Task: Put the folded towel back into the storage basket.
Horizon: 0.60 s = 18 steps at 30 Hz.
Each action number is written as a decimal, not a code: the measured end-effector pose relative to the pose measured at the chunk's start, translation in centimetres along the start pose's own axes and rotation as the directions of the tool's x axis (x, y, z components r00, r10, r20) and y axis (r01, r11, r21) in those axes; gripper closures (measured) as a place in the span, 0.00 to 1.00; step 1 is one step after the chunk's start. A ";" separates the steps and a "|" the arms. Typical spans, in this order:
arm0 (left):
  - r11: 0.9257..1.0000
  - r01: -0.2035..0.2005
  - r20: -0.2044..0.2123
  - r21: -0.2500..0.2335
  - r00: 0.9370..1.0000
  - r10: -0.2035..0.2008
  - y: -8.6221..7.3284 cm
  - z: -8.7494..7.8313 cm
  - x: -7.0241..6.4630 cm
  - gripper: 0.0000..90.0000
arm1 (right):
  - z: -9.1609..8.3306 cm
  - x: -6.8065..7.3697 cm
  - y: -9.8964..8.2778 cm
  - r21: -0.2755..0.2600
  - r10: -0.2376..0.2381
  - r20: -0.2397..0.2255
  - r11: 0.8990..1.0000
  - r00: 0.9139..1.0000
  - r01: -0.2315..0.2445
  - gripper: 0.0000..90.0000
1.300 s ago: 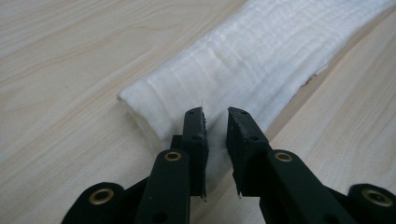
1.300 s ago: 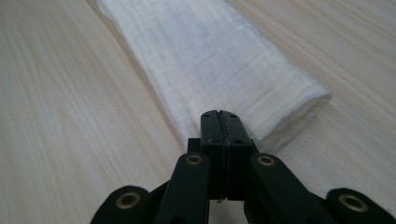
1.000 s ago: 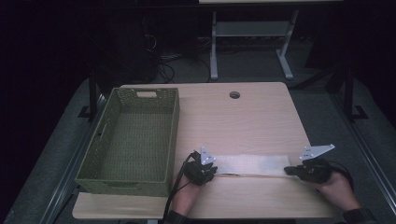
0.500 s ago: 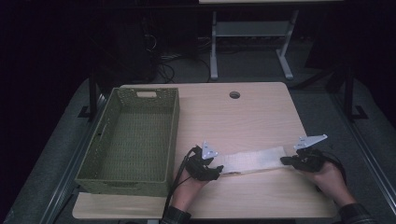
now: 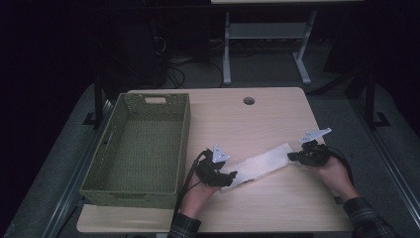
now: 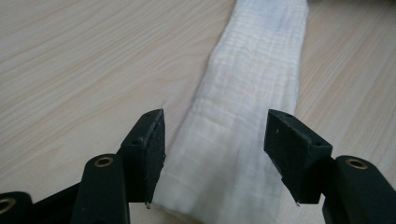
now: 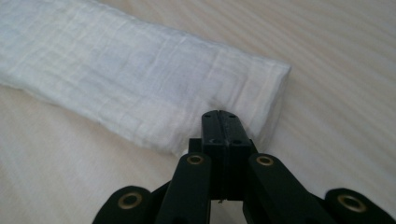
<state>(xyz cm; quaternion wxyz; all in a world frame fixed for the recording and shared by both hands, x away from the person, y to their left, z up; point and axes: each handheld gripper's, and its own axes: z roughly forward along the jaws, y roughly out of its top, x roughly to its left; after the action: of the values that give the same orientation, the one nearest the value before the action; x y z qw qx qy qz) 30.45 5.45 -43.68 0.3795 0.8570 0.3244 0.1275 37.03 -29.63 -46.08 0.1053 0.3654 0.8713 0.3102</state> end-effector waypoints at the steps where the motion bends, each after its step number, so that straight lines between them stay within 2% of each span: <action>1: 1.000 0.000 -0.001 0.002 1.000 0.000 0.0 0.0 0.1 0.42 | 0.2 -0.1 0.3 -0.001 -0.002 0.004 1.000 1.000 0.002 0.99; 4: 1.000 0.014 0.000 0.000 1.000 -0.014 0.0 0.1 0.2 0.42 | 0.9 -0.5 1.0 -0.010 -0.007 0.008 1.000 1.000 0.007 0.99; 12: 1.000 0.011 -0.005 0.014 1.000 -0.011 0.1 0.4 0.4 0.42 | 2.6 -1.2 3.1 -0.018 -0.029 -0.006 0.999 1.000 0.028 0.99; 14: 1.000 0.007 -0.005 0.013 1.000 -0.007 0.1 0.4 0.5 0.42 | 3.2 -1.3 3.8 -0.015 -0.046 -0.006 0.999 0.999 0.046 0.99; 18: 1.000 0.012 -0.009 0.014 1.000 -0.012 0.0 0.5 0.7 0.42 | 4.4 -1.4 5.2 -0.031 -0.043 -0.027 0.999 0.999 0.042 0.99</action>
<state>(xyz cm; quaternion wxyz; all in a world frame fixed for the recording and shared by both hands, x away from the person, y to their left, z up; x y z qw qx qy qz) 31.16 5.62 -44.01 0.3727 0.8571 0.3322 0.1265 42.83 -25.76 -46.37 0.1054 0.3409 0.8755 0.3258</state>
